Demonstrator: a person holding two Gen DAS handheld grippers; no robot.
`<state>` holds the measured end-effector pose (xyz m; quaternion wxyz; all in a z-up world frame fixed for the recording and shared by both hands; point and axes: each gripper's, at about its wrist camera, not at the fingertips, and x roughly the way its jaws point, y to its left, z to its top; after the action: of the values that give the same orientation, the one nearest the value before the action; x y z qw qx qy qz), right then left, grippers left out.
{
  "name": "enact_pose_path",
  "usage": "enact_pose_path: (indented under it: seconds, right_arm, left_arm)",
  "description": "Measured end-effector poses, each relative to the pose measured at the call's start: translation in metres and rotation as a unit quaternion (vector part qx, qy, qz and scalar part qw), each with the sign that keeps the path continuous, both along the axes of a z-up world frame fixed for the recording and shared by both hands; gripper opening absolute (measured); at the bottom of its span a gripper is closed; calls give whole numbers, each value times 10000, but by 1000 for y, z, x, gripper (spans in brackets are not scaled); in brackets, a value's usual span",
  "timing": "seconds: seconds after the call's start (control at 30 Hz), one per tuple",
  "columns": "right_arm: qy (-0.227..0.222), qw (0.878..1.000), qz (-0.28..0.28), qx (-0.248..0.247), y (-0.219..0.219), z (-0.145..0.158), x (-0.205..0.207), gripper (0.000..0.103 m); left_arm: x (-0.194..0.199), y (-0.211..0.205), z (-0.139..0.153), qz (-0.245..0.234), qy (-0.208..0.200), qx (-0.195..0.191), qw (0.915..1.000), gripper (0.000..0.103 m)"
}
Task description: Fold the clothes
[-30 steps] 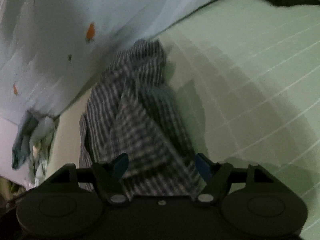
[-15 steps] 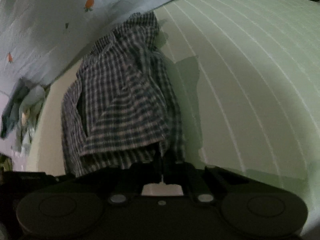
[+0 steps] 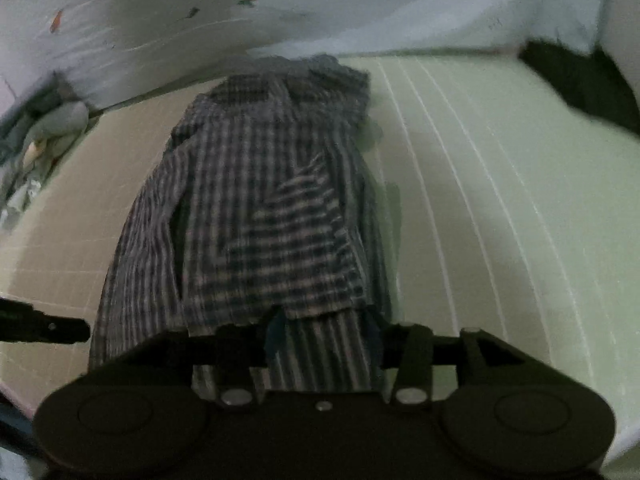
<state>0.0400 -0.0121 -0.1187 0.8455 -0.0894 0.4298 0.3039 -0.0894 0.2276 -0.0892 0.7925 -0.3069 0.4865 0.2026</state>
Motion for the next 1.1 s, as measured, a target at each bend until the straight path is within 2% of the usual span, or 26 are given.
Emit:
enact_pose_path:
  seconds: [0.1,0.17,0.3,0.33,0.47,0.57,0.67,0.73,0.77,0.87,1.1]
  right_arm:
    - [-289,9982,-41,522,18,19,13,46]
    - [-345,9945,-8,984,19,31,19,53]
    - [-487,9910,-196,1234,12,39,21,56]
    - [-430,9915,-354,1174,3,37,21,56]
    - [369,9848,-1019,1359,-38,20,21,55]
    - [525,9865,-1160,1033,-53,12,3,55]
    - [441,9938,-858,557,-50,3,-18,55]
    - [393,9957,-680,500,-47,2,-24,54]
    - [343,9965,-593,479,-44,2,-26,51]
    - [193,9984,-332,416,-35,4,-34,42]
    - [-179,9989,201,386,-20,11,-50,38]
  left_arm:
    - [-1,-1,7,-24,-33,88,10000,37]
    - [-3,-1,7,-2,-19,102,9999,42]
    - [-8,-1,6,69,30,97,9999,45]
    - [-9,-1,6,87,42,95,9999,45]
    - [-14,0,4,158,91,90,9998,45]
    - [-17,1,2,197,136,116,9996,45]
    - [-17,0,2,225,171,231,9993,49]
    - [-16,-2,2,203,191,346,9990,61]
    - [-16,-3,3,172,200,405,9988,62]
    - [-16,-5,7,86,186,480,9986,62]
    - [-22,-5,10,158,199,548,9982,63]
